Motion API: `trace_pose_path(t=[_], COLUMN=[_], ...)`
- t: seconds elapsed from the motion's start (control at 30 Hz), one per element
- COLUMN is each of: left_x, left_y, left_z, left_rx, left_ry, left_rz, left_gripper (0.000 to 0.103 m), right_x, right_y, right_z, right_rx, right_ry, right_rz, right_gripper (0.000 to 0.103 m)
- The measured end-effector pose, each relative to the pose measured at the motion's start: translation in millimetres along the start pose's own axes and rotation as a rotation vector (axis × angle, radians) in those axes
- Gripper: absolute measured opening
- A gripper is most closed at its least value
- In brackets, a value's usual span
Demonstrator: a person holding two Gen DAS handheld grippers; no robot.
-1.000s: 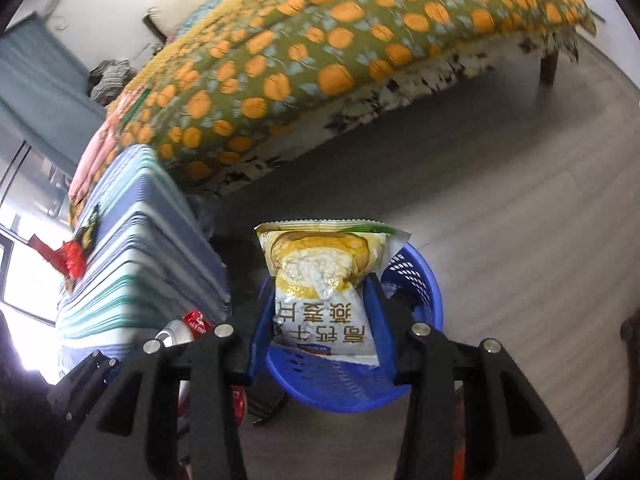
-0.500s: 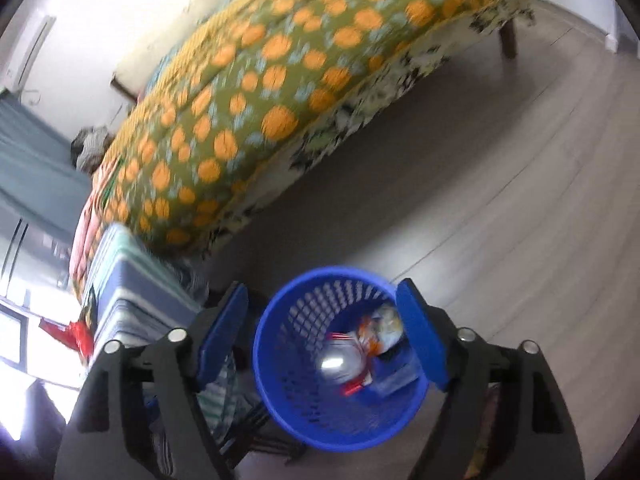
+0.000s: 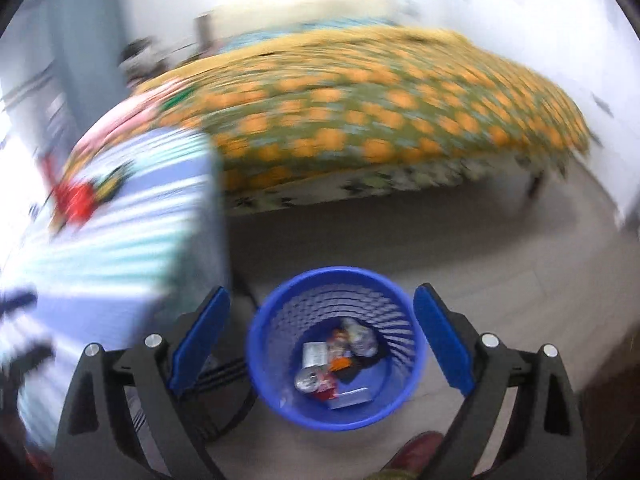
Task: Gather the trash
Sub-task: 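Move both tools back over the table toward the remaining trash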
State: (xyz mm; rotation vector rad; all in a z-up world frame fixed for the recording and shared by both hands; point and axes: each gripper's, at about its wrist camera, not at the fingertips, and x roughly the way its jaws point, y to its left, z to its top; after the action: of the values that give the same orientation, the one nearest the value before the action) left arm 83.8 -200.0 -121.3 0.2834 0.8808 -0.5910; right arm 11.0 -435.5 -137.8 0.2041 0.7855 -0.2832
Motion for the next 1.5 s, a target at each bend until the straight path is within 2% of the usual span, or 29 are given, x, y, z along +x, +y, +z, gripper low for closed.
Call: trace_pose_path(t=[0.13,0.27,0.37,0.57,0.67,0.73,0.8,0.97,1.5], left_x=[-9,-13,-12,-2,-1,-1,-1,1,2], left_y=[75,137,166,211,222,227,236,236,236], left_z=[-30,-44,-43,-35,-33,-33,-36,-34,-34], left_rx=[-0.127,-0.218,-0.228,-0.285,-0.256,-0.282,-0.335,-0.339,-0.343], left_ry=[0.036,0.064,0.079,0.075,0.054,0.057,0.062,0.061,0.06], left_rz=[0.094,0.181,0.243,0.293,0.343,0.314,0.266,0.271,0.273], left_gripper=[0.095,0.095,0.095,0.097,0.099,0.099,0.099,0.099,0.099], right_x=[-12,3,26,73,92,106,112,126,128], right_y=[103,177,228,280,295,300,303,306,306], right_z=[-9,-6,4,31,37,39,42,56,57], right_rx=[-0.182,-0.256,-0.316,-0.308,-0.322,-0.32,-0.314,-0.292,-0.289], right_ry=[0.01,0.085,0.146,0.197,0.186,0.205,0.182,0.176,0.175], right_rz=[0.141,0.242,0.242,0.228,0.203,0.19,0.169,0.153,0.149], right_gripper=[0.093,0.095,0.095,0.096,0.096,0.096,0.099,0.099,0.099])
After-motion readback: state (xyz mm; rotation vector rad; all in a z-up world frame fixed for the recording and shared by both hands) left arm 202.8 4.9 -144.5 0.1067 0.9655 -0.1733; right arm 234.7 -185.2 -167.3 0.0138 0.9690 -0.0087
